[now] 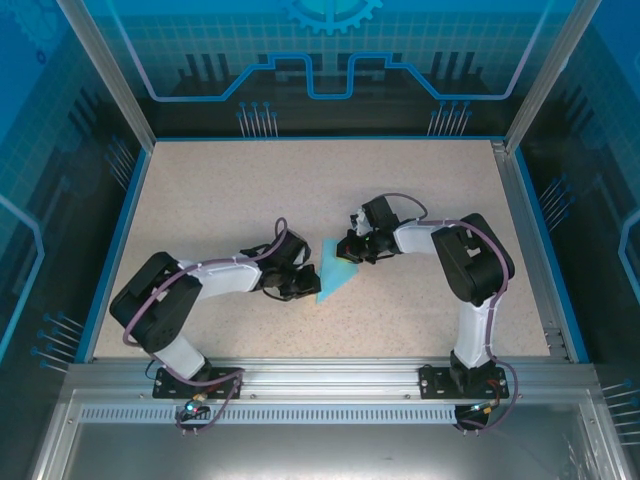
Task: Fold a paper plane with a square sheet of paper (pick it up from the middle)
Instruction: Fourth fold the wing at the center of the table.
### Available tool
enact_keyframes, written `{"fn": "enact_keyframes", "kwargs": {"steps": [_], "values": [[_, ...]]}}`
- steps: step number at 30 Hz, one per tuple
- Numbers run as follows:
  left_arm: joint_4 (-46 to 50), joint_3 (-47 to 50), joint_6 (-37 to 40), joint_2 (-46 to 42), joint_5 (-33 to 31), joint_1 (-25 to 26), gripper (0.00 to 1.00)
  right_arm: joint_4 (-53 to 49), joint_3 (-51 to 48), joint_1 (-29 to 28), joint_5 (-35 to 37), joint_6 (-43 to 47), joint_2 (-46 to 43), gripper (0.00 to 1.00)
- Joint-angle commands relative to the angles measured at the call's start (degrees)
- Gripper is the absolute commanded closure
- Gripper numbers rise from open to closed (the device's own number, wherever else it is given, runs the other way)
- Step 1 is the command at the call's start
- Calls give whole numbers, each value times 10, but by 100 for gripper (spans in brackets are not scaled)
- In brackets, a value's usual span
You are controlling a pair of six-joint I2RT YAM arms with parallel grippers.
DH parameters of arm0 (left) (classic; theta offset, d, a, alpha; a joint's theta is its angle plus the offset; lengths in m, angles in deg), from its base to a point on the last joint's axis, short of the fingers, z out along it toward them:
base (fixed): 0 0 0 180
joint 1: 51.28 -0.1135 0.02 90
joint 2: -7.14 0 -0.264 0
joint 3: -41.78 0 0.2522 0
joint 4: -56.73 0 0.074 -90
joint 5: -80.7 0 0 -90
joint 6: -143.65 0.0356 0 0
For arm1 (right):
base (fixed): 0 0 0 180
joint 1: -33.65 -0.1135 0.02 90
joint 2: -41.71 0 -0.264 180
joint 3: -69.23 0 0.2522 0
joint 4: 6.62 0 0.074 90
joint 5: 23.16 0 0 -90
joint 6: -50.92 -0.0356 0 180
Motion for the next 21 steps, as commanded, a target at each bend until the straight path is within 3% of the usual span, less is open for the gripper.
{"fn": "enact_keyframes", "kwargs": {"steps": [1, 12, 15, 21], "values": [[37, -37, 9, -29, -8, 0, 86, -32, -24, 3, 38, 0, 30, 100], [-41, -97, -28, 83, 29, -1, 81, -22, -30, 2, 40, -8, 38, 100], [-68, -91, -46, 110, 48, 0, 80, -21, -31, 2, 38, -10, 39, 100], [-35, -43, -48, 109, 43, 0, 81, -34, -29, 2, 44, -4, 36, 100]]}}
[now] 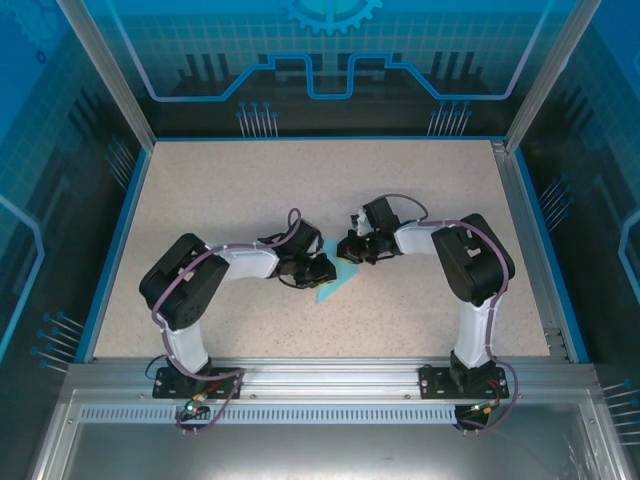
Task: Fold a paper plane with a square sheet of paper (pick it up from the middle)
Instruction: Fourth fold the wing at the center of the table.
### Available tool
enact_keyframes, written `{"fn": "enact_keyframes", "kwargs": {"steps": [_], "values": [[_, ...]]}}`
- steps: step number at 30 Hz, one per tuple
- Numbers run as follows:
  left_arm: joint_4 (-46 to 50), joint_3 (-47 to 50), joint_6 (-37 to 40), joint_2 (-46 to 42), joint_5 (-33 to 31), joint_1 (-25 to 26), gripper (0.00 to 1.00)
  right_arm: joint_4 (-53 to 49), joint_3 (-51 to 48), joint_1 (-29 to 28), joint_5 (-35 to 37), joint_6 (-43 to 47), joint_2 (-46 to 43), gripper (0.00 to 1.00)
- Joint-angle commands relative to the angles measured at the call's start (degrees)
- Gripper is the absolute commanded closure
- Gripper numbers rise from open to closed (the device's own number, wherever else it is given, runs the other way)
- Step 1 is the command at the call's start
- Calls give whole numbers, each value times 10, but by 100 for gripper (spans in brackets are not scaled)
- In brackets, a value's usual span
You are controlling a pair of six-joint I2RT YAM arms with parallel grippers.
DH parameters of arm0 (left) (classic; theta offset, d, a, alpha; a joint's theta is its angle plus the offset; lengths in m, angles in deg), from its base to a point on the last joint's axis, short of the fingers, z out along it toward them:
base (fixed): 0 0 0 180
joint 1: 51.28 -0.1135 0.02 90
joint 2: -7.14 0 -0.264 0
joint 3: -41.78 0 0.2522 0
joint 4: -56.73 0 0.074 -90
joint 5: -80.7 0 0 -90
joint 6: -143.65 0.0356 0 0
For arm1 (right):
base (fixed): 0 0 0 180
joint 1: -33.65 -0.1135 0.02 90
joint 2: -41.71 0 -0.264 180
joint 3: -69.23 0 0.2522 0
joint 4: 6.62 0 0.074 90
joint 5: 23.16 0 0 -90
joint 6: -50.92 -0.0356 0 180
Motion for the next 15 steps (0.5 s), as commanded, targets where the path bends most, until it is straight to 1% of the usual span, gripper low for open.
{"fn": "enact_keyframes", "kwargs": {"steps": [1, 4, 8, 13, 15], "values": [[27, 50, -8, -15, 7, 1, 81, -50, -21, 1, 50, 5, 34, 100], [41, 90, 5, -41, 7, 1, 81, -53, -21, 1, 52, 6, 36, 100], [48, 118, 22, -65, 31, 3, 81, -56, -18, 1, 51, 6, 40, 100], [67, 116, 55, -74, 59, 2, 80, -65, -14, 1, 53, 8, 44, 100], [90, 111, 65, -83, 49, 2, 80, -67, -13, 1, 52, 8, 46, 100]]}}
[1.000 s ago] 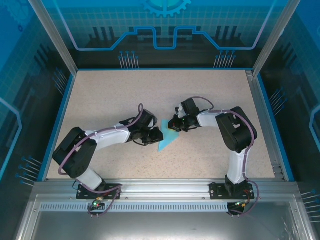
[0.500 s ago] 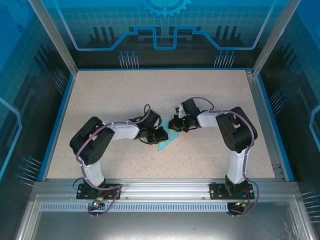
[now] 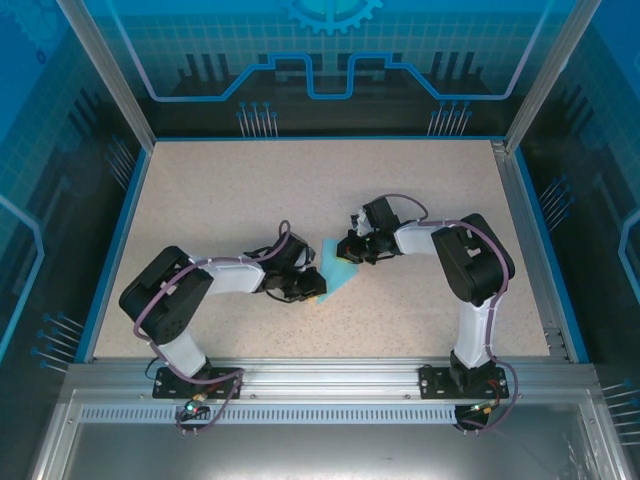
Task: Fold a paper plane with a square sheet of paper (pick it up from the middle)
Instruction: Fourth fold the wing at the center of the table.
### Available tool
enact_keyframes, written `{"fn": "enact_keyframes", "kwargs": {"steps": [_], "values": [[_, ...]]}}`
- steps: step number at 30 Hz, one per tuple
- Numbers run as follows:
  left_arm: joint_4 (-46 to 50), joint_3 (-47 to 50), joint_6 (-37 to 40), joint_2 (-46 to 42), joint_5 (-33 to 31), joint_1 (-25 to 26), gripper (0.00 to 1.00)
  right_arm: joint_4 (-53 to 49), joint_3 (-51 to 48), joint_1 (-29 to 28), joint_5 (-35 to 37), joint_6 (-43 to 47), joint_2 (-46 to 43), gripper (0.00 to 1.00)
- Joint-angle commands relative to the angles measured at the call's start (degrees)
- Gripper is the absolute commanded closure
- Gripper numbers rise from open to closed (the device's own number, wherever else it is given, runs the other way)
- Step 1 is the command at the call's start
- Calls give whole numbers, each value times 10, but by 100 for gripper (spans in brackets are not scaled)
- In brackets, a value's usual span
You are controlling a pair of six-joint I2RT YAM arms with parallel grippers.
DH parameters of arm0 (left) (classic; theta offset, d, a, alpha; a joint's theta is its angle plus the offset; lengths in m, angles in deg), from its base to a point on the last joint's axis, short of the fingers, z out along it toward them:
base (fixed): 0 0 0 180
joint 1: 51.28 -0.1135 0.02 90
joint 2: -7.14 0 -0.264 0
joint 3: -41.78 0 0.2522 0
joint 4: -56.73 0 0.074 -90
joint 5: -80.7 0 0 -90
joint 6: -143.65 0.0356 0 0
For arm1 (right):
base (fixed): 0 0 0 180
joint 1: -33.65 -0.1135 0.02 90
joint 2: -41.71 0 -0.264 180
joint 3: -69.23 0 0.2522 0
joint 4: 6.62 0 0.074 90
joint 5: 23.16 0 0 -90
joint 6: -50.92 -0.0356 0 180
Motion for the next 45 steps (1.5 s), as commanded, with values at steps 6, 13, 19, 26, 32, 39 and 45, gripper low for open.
{"fn": "enact_keyframes", "kwargs": {"steps": [6, 13, 19, 26, 32, 39, 45], "values": [[115, 3, 22, -54, -15, 3, 80, -64, -15, 1, 52, 7, 45, 100], [83, -53, 4, -55, -17, 3, 79, -65, -18, 1, 59, 6, 48, 100], [55, -44, 1, -22, 21, 4, 78, -65, -15, 1, 57, 5, 56, 100], [81, -19, 16, 18, 55, 15, 78, -64, -15, 1, 56, -1, 60, 100], [100, 37, 14, -5, 43, 15, 79, -66, -18, 1, 57, 1, 57, 100], [114, 56, 10, -62, 26, 15, 79, -64, -19, 1, 53, 2, 59, 100], [114, 57, -13, -180, -94, 14, 79, -63, -5, 1, 31, 11, 63, 100]]}}
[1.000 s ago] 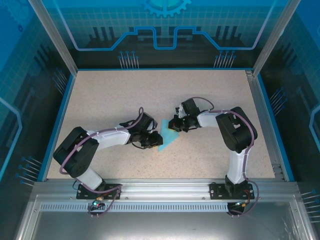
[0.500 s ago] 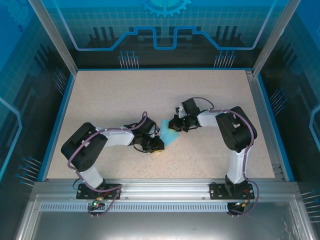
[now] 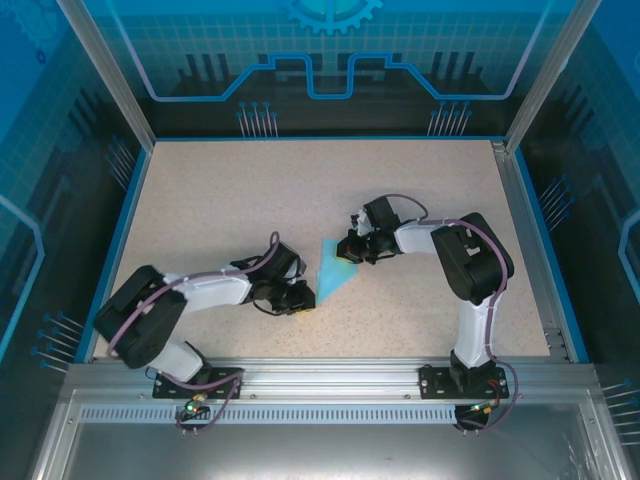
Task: Fold a paper plane with a square sheet of paper (pick it up from the middle)
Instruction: Fourth fold the wing at the center of the table.
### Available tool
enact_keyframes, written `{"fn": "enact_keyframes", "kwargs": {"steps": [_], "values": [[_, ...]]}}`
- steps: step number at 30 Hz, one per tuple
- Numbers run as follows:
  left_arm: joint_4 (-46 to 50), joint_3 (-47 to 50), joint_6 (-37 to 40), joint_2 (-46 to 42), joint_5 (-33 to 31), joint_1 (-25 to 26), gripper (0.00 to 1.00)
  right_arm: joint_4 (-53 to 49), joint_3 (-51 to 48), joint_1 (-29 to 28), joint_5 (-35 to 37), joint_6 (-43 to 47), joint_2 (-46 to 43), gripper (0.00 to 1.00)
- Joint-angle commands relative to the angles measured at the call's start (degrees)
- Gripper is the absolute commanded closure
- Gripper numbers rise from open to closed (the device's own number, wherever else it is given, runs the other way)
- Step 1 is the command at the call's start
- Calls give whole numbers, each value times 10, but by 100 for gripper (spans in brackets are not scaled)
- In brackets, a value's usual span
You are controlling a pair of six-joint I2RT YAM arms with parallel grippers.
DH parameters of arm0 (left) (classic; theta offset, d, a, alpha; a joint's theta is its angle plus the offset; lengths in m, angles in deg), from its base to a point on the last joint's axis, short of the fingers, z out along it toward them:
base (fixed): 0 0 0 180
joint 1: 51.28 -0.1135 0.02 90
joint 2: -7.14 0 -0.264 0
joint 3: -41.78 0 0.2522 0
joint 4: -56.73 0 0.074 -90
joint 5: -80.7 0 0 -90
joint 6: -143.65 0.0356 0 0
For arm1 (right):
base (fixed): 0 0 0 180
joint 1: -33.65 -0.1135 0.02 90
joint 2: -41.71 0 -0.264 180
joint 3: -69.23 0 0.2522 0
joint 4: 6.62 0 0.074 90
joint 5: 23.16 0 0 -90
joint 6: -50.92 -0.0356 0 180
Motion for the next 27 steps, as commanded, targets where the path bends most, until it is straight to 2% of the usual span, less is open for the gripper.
{"fn": "enact_keyframes", "kwargs": {"steps": [1, 7, 15, 21, 27], "values": [[25, -4, -12, -62, -89, -2, 78, -64, -7, -3, 48, 14, 54, 100], [26, -54, 6, -14, -94, -26, 75, -86, 11, -4, 53, 22, 31, 100], [52, -161, 46, 105, -86, -26, 56, -98, 16, -7, 62, 21, 16, 100], [48, -212, 63, 152, -53, -26, 57, -99, 16, -9, 62, 18, 17, 100], [21, -226, 43, 182, -38, -27, 61, -103, 18, -10, 65, 16, 17, 100]]}}
